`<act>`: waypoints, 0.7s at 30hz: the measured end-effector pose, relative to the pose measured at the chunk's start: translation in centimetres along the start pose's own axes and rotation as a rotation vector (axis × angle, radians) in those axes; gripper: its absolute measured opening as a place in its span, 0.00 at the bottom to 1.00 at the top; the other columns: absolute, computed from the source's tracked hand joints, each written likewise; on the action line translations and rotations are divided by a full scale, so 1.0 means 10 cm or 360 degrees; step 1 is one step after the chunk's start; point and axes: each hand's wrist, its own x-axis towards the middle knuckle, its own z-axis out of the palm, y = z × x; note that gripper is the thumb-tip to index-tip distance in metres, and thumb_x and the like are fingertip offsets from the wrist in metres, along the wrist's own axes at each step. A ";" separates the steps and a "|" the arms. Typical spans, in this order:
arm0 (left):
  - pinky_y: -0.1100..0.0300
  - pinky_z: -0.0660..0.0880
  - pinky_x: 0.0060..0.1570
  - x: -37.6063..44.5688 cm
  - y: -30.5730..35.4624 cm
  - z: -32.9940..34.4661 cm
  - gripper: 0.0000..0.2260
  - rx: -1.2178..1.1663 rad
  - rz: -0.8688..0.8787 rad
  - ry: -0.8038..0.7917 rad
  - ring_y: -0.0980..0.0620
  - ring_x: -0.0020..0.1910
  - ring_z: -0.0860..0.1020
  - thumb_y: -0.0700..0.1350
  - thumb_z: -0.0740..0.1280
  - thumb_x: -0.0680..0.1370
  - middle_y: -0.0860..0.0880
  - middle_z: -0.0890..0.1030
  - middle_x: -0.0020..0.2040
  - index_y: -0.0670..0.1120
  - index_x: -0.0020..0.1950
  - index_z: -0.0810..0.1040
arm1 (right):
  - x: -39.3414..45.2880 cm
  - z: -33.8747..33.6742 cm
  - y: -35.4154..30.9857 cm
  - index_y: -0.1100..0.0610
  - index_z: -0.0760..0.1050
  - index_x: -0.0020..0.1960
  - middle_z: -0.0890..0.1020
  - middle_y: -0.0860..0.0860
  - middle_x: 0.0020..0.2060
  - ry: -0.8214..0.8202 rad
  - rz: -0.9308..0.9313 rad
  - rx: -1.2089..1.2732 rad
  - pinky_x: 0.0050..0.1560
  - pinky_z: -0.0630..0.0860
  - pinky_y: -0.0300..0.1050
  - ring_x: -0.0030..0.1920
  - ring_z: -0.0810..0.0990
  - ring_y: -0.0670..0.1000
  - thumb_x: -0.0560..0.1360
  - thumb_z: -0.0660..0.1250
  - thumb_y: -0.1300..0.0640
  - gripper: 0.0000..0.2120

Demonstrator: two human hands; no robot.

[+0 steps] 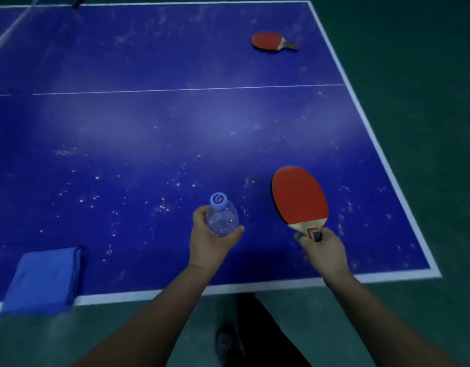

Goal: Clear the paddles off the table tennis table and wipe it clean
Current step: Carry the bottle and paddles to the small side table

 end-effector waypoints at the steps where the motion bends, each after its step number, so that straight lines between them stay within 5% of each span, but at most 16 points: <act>1: 0.69 0.76 0.46 -0.13 -0.02 0.07 0.31 -0.0005 0.0005 -0.0056 0.61 0.53 0.80 0.47 0.82 0.66 0.58 0.78 0.57 0.58 0.62 0.69 | -0.12 -0.09 0.13 0.57 0.70 0.40 0.74 0.53 0.30 0.0039 0.0017 -0.0028 0.31 0.68 0.47 0.30 0.71 0.53 0.74 0.73 0.48 0.16; 5: 0.60 0.78 0.53 -0.62 -0.03 0.39 0.31 0.0035 0.0020 -0.0274 0.59 0.56 0.79 0.50 0.82 0.66 0.56 0.79 0.60 0.58 0.64 0.72 | -0.48 -0.48 0.64 0.57 0.73 0.36 0.79 0.53 0.30 0.0174 0.0122 -0.0159 0.34 0.71 0.47 0.33 0.77 0.56 0.72 0.74 0.49 0.15; 10: 0.69 0.76 0.47 -1.16 0.10 0.98 0.31 0.0114 0.0014 -0.0379 0.63 0.52 0.79 0.47 0.83 0.64 0.61 0.78 0.55 0.63 0.58 0.70 | -0.74 -1.06 1.30 0.55 0.74 0.39 0.82 0.51 0.32 0.0282 0.0277 -0.0193 0.40 0.76 0.47 0.37 0.81 0.55 0.70 0.74 0.48 0.12; 15: 0.65 0.79 0.44 -1.58 0.28 1.89 0.32 0.0146 -0.0018 -0.0485 0.61 0.48 0.82 0.43 0.83 0.65 0.56 0.81 0.55 0.59 0.62 0.71 | -0.83 -1.90 1.94 0.53 0.71 0.39 0.78 0.48 0.32 0.0417 0.0360 -0.0198 0.32 0.66 0.45 0.33 0.75 0.47 0.72 0.72 0.48 0.13; 21: 0.68 0.78 0.37 -2.03 0.58 3.31 0.31 0.0199 -0.0001 -0.0438 0.62 0.44 0.82 0.40 0.81 0.66 0.53 0.82 0.51 0.51 0.64 0.72 | -0.61 -3.17 2.71 0.52 0.70 0.40 0.78 0.47 0.31 0.0384 0.0387 -0.0285 0.31 0.67 0.44 0.33 0.77 0.48 0.71 0.71 0.49 0.11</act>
